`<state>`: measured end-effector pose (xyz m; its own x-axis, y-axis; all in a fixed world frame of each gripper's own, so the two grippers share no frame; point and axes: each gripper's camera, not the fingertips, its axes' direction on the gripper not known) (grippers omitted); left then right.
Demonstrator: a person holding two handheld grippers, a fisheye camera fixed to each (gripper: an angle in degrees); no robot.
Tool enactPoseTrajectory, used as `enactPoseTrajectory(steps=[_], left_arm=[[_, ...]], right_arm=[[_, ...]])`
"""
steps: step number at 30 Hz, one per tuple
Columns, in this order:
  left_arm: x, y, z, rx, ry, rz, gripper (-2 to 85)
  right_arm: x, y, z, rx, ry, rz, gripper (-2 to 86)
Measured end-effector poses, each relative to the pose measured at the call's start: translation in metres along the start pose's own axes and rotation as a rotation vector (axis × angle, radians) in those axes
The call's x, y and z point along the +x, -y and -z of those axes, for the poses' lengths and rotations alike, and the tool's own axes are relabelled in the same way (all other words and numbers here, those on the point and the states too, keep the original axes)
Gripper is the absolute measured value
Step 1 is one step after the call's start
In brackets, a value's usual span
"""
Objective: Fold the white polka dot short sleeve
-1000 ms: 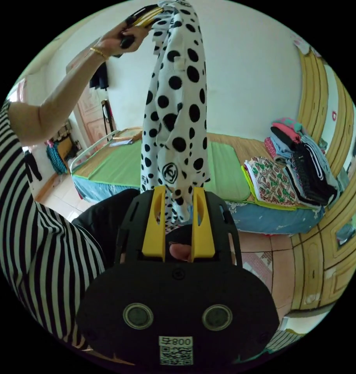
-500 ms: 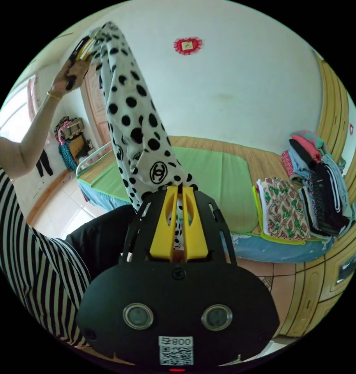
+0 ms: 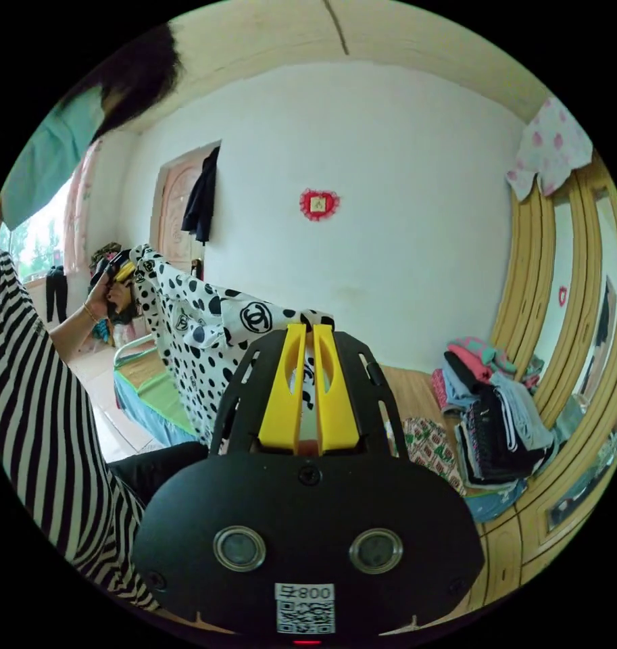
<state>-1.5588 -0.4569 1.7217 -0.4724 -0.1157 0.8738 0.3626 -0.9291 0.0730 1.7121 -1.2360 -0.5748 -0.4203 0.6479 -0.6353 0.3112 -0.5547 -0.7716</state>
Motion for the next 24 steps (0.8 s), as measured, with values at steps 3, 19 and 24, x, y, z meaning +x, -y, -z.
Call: enactPoseTrajectory(steps=[3, 19, 24], left_arm=[[0.009, 0.032, 0.023, 0.036, -0.005, -0.084, 0.2], [-0.205, 0.19, 0.035, -0.027, 0.238, 0.06, 0.8], [-0.353, 0.208, 0.016, -0.126, 0.495, 0.261, 2.4]], right_arm=[[-0.009, 0.043, 0.002, 0.085, -0.029, 0.058, 0.6], [0.063, 0.221, -0.273, -0.084, -0.011, 0.094, 0.9], [0.127, 0.26, -0.511, -0.392, 0.082, -0.008, 1.6]])
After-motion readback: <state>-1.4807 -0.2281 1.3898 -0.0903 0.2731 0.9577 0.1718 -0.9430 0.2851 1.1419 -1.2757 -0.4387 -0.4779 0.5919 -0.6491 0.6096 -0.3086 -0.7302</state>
